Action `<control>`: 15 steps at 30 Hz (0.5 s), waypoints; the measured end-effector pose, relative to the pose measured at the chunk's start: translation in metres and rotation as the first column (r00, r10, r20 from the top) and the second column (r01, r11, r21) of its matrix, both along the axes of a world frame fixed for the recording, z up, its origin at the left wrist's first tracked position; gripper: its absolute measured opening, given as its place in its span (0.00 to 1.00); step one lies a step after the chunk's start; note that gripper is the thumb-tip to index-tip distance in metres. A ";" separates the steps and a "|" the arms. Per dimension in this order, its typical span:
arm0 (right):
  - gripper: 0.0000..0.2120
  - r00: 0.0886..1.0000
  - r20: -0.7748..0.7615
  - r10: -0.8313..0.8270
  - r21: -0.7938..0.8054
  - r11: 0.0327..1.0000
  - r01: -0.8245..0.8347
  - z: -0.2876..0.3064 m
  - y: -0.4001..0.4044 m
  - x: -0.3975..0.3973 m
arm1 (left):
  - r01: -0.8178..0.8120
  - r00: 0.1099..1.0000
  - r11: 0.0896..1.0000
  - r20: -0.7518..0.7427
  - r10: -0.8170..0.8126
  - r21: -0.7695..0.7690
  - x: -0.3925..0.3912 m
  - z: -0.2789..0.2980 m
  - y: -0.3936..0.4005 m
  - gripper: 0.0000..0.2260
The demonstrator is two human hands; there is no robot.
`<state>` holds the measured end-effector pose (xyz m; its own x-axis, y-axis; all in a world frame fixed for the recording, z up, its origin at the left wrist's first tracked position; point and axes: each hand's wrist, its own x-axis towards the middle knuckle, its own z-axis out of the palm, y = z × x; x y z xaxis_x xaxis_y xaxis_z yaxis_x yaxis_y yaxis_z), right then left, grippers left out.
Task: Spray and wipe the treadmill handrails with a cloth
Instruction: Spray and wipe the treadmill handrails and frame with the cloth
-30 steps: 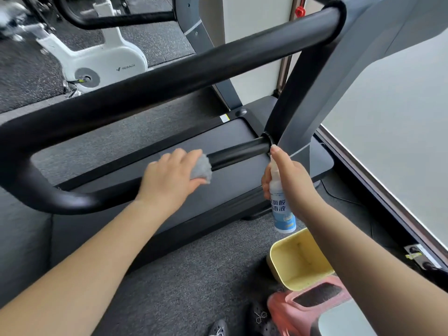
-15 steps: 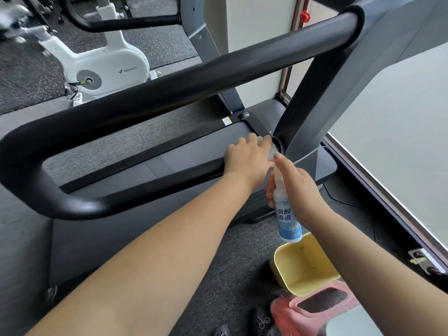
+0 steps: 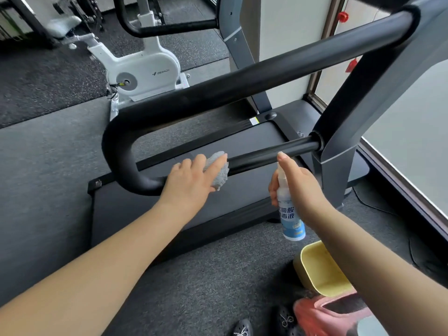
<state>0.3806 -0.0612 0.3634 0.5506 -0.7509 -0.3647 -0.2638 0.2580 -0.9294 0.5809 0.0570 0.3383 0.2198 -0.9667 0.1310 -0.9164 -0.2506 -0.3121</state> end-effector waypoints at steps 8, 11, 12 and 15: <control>0.29 0.998 0.056 0.035 -0.003 0.999 -0.035 0.007 0.037 0.018 | -0.087 0.960 0.964 0.279 0.014 0.250 0.016 0.028 0.043 0.36; 0.30 0.998 0.046 0.051 -0.021 0.999 -0.050 0.008 0.046 0.021 | -0.060 0.921 0.937 0.381 -0.081 0.345 0.024 0.038 0.051 0.33; 0.30 0.998 0.033 0.054 -0.029 0.998 -0.053 0.009 0.049 0.022 | -0.059 0.910 0.922 0.401 -0.108 0.382 0.025 0.041 0.052 0.32; 0.30 0.997 0.045 0.055 -0.009 0.998 -0.054 0.012 0.055 0.030 | -0.108 0.839 0.852 0.507 -0.199 0.513 0.023 0.052 0.055 0.32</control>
<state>0.4102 -0.0067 0.3751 0.6066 -0.7221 -0.3327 -0.2348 0.2370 -0.9427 0.6041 0.1125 0.3906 0.2190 -0.9306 -0.2934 -0.5752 0.1198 -0.8092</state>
